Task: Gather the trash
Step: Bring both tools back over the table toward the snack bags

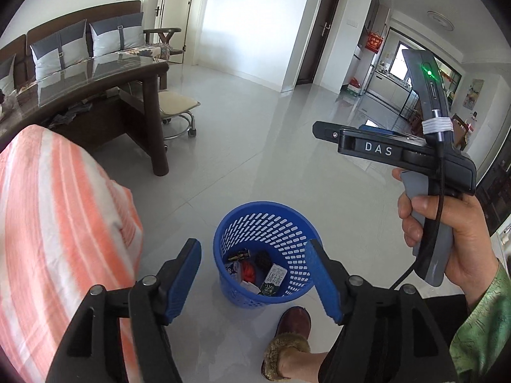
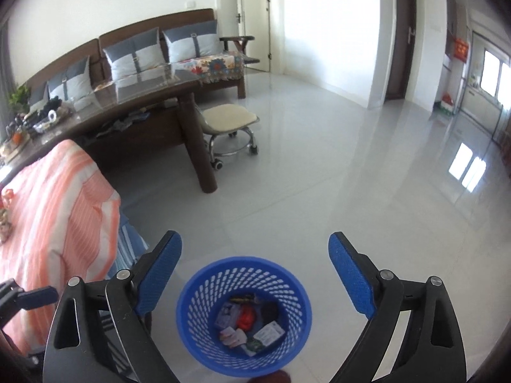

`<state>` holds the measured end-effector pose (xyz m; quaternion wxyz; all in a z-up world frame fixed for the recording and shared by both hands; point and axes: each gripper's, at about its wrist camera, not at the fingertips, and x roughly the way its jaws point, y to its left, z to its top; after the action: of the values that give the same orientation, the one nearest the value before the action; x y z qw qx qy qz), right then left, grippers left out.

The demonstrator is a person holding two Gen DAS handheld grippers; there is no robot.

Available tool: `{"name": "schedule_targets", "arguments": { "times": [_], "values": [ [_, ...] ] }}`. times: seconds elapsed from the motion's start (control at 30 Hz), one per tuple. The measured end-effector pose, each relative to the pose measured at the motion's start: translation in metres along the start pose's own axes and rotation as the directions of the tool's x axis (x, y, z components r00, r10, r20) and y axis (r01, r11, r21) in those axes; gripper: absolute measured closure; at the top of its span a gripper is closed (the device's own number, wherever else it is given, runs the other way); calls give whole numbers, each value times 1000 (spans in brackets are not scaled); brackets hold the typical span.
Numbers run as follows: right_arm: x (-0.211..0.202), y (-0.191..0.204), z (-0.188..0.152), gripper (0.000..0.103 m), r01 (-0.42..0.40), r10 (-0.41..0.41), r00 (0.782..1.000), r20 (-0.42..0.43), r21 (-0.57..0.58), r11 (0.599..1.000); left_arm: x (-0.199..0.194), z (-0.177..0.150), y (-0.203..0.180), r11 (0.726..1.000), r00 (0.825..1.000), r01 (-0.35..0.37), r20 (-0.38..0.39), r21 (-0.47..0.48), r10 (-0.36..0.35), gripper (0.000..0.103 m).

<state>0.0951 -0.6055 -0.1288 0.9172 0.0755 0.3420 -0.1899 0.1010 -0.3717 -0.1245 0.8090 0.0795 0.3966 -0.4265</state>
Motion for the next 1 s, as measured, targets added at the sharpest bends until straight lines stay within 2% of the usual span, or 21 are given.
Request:
{"name": "schedule_targets", "arguments": {
  "times": [0.1, 0.2, 0.27, 0.37, 0.47, 0.57, 0.73, 0.9, 1.0],
  "values": [
    [-16, 29, 4, 7, -25, 27, 998, 61, -38, 999, -31, -13, 21, 998, 998, -53, 14, -26, 54, 34],
    [-29, 62, 4, 6, -71, 78, 991, 109, -72, 995, -58, -28, 50, 988, 990, -140, 21, -67, 142, 34],
    [-36, 91, 1, 6, -90, 109, 984, 139, -131, 987, -74, -41, 72, 975, 979, -199, 17, -98, 201, 34],
    [-45, 138, -8, 5, -139, 176, 972, 157, -218, 966, -93, -59, 109, 944, 955, -294, -6, -150, 297, 34],
    [-51, 185, -23, 5, -254, 294, 949, 116, -276, 927, -117, -81, 147, 904, 930, -363, -29, -226, 366, 34],
    [-58, 230, -42, 5, -363, 401, 915, 51, -332, 871, -132, -100, 179, 854, 897, -438, -64, -281, 438, 34],
    [-53, 288, -72, 5, -462, 484, 873, -61, -422, 780, -154, -126, 222, 794, 865, -495, -109, -353, 490, 34],
    [-52, 324, -95, 5, -486, 486, 864, -132, -474, 735, -163, -145, 243, 772, 862, -500, -138, -392, 488, 34],
    [-48, 333, -104, 5, -490, 477, 864, -163, -495, 718, -164, -148, 245, 776, 858, -506, -130, -377, 497, 32]
  ]
}}
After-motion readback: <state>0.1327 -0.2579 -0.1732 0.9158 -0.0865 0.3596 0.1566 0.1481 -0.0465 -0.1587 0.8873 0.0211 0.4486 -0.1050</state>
